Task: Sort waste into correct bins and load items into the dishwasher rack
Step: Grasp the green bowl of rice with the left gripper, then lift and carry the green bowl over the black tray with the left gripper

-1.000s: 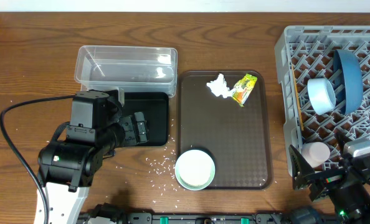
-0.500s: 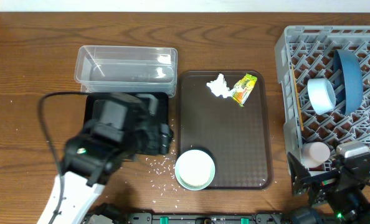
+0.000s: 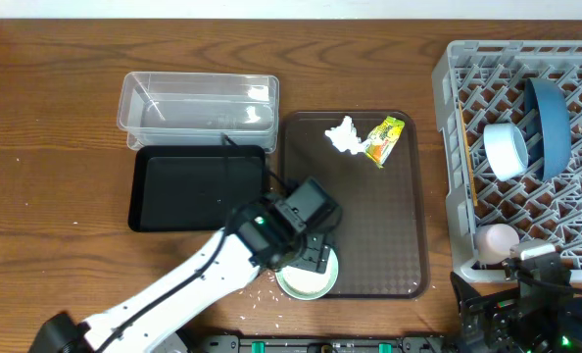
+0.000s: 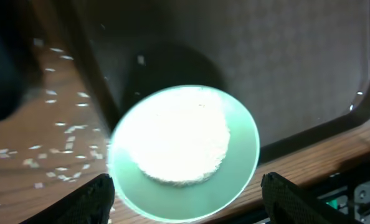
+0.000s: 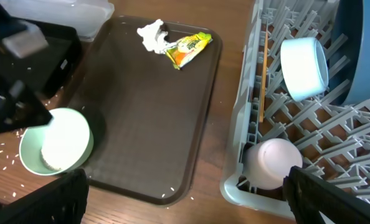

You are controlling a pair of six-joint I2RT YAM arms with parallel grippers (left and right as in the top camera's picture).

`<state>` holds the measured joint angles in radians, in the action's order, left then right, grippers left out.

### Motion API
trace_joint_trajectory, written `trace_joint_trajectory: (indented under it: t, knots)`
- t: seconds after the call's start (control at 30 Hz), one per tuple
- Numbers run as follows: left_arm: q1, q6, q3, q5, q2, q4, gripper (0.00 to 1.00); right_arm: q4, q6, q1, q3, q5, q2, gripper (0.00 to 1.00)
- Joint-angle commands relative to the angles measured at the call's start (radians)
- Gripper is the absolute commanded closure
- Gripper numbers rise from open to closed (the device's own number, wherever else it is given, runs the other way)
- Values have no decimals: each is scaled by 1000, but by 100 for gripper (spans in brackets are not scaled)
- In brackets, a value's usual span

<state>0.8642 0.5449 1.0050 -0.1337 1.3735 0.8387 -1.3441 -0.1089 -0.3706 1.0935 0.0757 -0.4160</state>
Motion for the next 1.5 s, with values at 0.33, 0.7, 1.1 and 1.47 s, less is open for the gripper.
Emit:
trace_joint_trajectory:
  t: [0.33, 0.7, 1.1, 1.47]
  knots:
    - [128, 52, -3, -11, 254, -190, 37, -2, 13, -9, 8, 6, 3, 1]
    - [127, 33, 0, -50, 320, -235, 72, -2, 13, -9, 8, 6, 3, 1]
    - [127, -32, 34, -50, 319, -232, 93, -2, 13, -9, 8, 6, 3, 1]
    - [82, -179, 267, 41, 317, -23, 94, -2, 13, -9, 8, 6, 3, 1]
